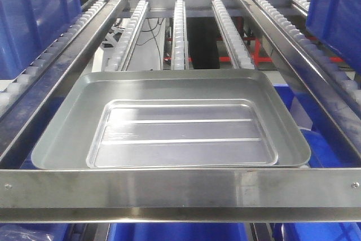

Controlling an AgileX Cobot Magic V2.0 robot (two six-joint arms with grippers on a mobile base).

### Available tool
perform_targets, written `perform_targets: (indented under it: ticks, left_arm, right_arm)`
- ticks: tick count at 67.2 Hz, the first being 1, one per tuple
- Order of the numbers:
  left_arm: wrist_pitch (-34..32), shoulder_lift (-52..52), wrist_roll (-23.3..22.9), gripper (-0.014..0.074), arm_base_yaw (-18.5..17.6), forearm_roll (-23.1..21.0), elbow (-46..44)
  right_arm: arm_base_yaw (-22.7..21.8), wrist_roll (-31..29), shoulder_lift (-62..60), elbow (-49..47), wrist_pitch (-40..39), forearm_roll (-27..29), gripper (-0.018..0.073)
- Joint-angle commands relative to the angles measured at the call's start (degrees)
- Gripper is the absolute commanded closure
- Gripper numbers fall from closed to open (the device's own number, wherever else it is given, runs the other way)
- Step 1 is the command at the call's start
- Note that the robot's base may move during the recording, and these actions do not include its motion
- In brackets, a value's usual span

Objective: Grab silver tray and place in blue box

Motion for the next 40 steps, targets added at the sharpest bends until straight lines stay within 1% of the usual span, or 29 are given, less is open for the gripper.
perform_targets:
  ticks: [1,40]
  left_arm:
    - [-4.7,-0.8,0.0,0.0582,0.0,0.0,0.9]
    - [-4.7,-0.8,0.0,0.0582,0.0,0.0,0.9]
  right_arm:
    - [0.0,-0.5,-1.2,-1.1,-4.6,0.0,0.0508]
    - [0.0,-0.5,-1.2,-1.1,-4.6,0.0,0.0508]
